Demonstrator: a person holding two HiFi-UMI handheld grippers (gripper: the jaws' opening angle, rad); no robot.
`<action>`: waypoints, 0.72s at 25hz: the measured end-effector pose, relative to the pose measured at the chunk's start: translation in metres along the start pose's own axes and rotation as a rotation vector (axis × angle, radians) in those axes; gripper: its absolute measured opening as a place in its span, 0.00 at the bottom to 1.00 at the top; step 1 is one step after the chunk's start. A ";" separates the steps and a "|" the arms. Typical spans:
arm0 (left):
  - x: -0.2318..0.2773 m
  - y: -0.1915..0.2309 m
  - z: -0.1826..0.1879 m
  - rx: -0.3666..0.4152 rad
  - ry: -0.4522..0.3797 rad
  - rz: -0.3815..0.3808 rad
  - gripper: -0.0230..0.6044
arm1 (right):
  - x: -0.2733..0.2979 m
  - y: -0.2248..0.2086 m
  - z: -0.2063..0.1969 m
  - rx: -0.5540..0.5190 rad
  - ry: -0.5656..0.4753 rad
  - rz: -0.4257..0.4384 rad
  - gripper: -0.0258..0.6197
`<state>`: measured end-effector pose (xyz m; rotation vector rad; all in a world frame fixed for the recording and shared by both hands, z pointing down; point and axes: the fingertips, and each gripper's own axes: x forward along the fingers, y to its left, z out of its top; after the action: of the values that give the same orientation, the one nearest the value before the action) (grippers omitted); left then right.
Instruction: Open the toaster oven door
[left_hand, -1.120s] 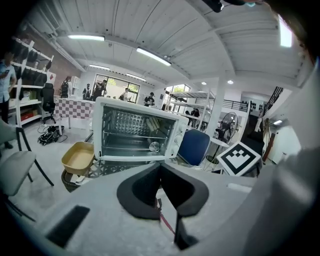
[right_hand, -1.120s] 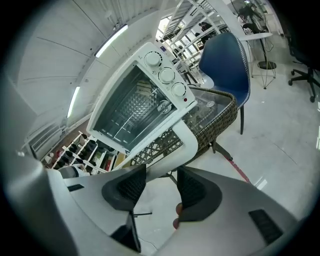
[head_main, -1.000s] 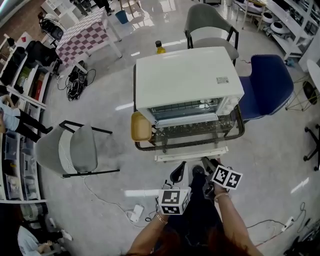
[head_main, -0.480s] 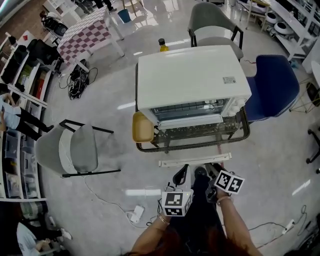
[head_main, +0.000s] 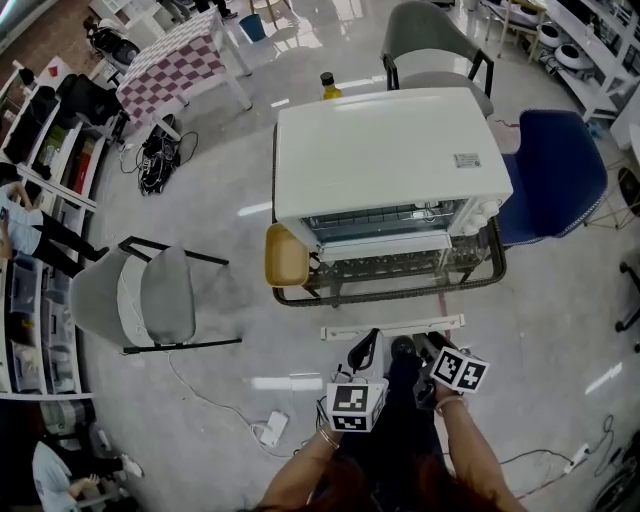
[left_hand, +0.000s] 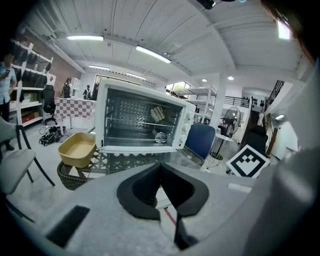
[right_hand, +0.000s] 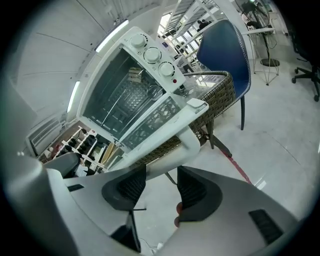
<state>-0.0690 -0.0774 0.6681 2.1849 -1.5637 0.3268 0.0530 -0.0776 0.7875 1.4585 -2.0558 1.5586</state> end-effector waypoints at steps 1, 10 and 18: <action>0.001 0.001 0.000 0.000 -0.002 0.002 0.06 | 0.001 -0.001 -0.001 -0.002 0.002 0.000 0.33; 0.014 0.010 0.000 0.001 -0.021 0.019 0.06 | 0.011 -0.009 -0.005 -0.043 0.002 0.023 0.33; 0.020 0.017 -0.004 0.005 -0.031 0.030 0.06 | 0.019 -0.015 -0.008 -0.079 -0.009 0.038 0.33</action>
<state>-0.0779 -0.0972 0.6839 2.1823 -1.6147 0.3079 0.0517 -0.0822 0.8126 1.4099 -2.1368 1.4690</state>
